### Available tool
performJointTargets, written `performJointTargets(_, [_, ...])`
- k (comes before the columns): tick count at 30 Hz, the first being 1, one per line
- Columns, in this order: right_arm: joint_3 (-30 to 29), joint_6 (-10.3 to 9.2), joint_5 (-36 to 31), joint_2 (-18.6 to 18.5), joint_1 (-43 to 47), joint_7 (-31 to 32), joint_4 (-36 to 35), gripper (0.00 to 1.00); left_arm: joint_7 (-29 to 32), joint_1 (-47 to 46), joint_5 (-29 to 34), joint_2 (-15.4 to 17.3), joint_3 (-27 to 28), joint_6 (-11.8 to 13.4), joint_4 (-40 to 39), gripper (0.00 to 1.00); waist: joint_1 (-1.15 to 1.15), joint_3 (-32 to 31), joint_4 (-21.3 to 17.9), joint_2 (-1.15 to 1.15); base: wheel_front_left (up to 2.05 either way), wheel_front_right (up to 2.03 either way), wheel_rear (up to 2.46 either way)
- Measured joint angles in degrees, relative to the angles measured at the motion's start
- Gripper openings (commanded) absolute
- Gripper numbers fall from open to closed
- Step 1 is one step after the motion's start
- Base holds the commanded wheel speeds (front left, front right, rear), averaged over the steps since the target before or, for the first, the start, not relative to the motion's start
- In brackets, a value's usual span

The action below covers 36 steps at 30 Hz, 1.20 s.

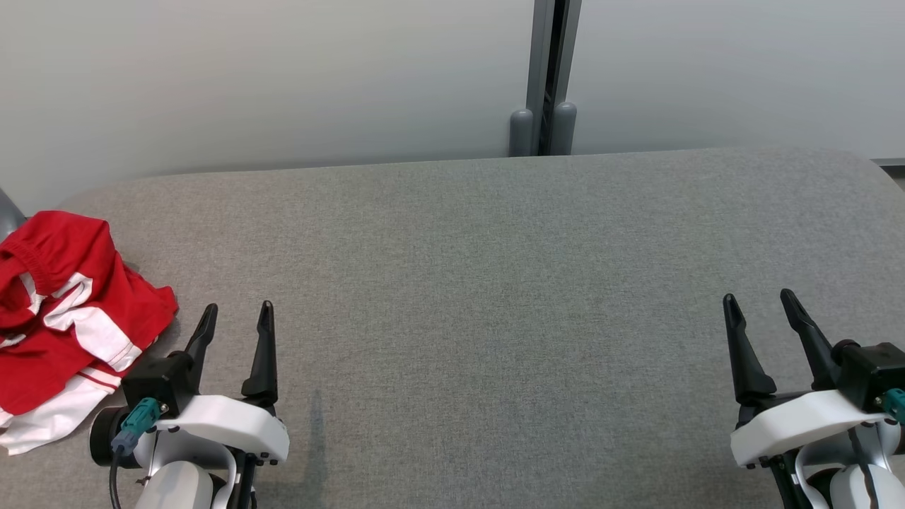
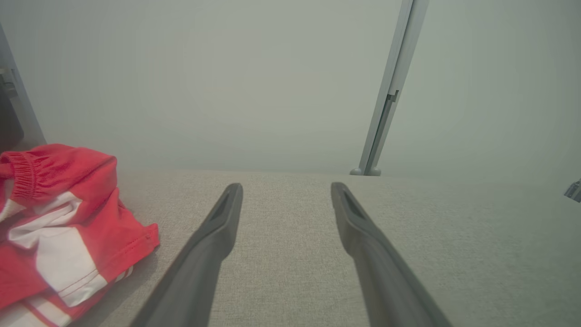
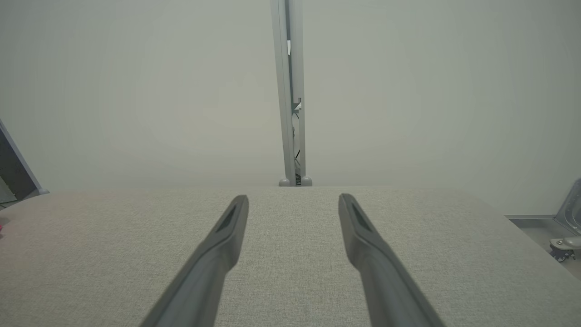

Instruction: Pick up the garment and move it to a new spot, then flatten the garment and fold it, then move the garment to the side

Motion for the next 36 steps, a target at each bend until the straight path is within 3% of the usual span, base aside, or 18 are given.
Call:
performJointTargets(25, [-0.3,0.00,0.0,0.8,0.5,-0.4,0.2,1.00,1.0,-0.2,0.5,0.6,-0.3,0.0,1.1,1.00,0.00,-0.3,0.2,0.00,0.00,0.00,0.00])
performJointTargets(36, [0.4,0.00,-0.5,0.7,0.6,-0.1,-0.9,1.00,0.6,-1.4,-0.3,0.2,-0.5,0.7,1.3,1.00,0.00,-0.2,5.5,0.00,0.00,0.00,0.00])
